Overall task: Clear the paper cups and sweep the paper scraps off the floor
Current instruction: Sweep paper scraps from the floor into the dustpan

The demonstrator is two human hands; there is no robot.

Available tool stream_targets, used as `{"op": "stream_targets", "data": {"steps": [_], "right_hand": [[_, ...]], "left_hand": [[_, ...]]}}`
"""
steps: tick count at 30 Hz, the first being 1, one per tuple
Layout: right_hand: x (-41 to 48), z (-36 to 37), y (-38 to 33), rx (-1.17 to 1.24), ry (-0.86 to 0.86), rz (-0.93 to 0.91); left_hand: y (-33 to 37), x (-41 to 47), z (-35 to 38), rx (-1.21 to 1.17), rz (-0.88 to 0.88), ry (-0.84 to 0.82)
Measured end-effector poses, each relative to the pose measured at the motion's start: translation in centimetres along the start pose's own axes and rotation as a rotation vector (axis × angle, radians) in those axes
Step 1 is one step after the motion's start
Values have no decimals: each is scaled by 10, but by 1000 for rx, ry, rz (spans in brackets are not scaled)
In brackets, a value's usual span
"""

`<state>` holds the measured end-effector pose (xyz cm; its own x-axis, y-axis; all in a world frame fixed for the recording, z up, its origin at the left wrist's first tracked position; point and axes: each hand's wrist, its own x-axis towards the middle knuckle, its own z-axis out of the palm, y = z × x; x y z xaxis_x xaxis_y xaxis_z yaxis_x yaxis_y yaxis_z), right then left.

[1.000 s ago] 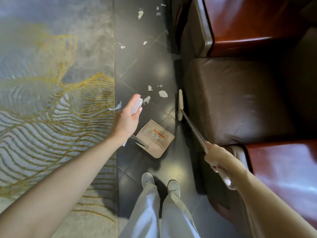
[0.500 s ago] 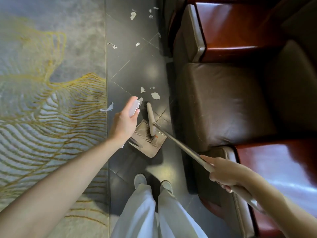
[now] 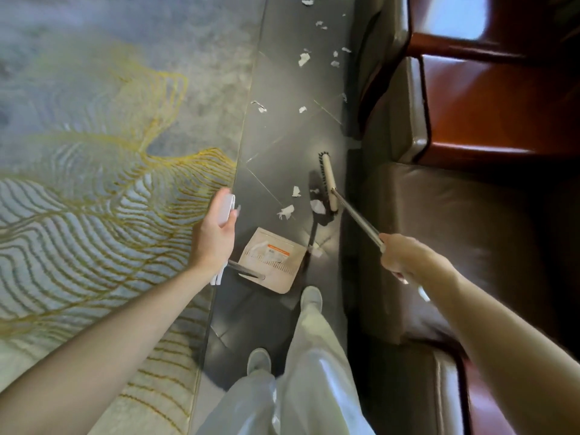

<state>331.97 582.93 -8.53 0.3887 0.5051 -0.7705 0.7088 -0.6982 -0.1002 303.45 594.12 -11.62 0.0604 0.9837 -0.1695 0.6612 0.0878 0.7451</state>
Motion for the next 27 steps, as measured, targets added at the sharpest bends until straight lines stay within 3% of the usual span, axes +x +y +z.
{"op": "stream_targets", "data": {"steps": [8,12,19,27], "right_hand": [[94,-72,-39,-182,-58,-137],[115,-87,-59,-174,-181,-206],[73,-102,-58,-133,-433,-231],[29,-115,-69,-304,-336,-274]], "left_hand": [[34,86,14,29,-45,14],[52,125,25,49,-50,28],[51,141,31,57,-56,23],[22,107,7,19,-26,68]]}}
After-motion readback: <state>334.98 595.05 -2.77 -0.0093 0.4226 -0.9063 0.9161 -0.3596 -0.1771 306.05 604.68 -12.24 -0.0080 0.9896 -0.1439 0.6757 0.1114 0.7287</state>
